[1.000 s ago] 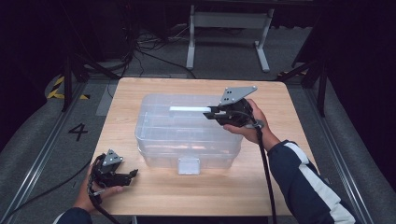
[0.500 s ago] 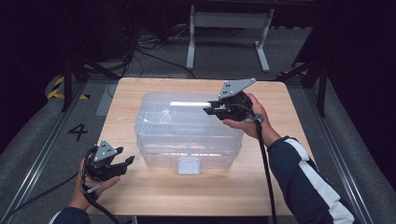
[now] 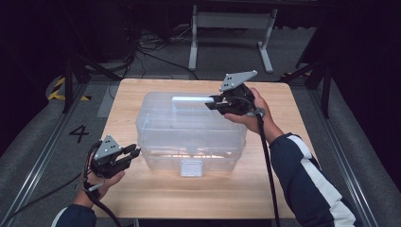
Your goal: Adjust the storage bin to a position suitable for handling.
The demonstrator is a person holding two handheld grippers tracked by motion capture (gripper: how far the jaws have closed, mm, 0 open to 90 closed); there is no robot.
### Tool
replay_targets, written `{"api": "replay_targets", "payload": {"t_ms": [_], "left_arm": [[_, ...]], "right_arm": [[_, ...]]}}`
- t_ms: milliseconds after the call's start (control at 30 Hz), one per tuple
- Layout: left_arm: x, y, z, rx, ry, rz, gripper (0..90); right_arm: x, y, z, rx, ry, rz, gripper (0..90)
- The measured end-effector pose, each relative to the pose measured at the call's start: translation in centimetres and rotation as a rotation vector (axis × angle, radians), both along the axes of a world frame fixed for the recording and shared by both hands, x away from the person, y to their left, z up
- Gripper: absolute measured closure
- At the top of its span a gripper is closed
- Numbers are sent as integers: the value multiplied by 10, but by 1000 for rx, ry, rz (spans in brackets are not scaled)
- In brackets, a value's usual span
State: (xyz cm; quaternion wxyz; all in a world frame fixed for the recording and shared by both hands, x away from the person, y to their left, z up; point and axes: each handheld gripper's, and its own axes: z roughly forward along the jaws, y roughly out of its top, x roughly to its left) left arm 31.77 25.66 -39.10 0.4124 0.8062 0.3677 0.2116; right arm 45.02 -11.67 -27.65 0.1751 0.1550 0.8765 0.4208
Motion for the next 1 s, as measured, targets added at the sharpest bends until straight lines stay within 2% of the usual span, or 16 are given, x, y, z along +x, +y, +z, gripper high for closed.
{"api": "replay_targets", "payload": {"t_ms": [100, 333, 433, 633, 800, 1000], "left_arm": [[1, -3, 1, -6, -11, -11, 813], [5, -3, 2, -22, -24, -28, 854], [4, -3, 3, -22, -23, -23, 861], [4, -4, 5, -22, -28, -19, 868], [5, -4, 8, -23, -35, -22, 872], [6, -3, 13, -18, -46, -23, 875]], "right_arm": [[0, 0, 0, 2, 1, 0, 738], [-3, 0, -2, 3, -18, -9, 732], [-8, -3, 0, 11, -39, -41, 650], [-18, -36, 8, 96, -73, -95, 600], [-27, -69, 6, 116, -108, -147, 564], [-34, -104, -8, 131, -106, -207, 524]]}}
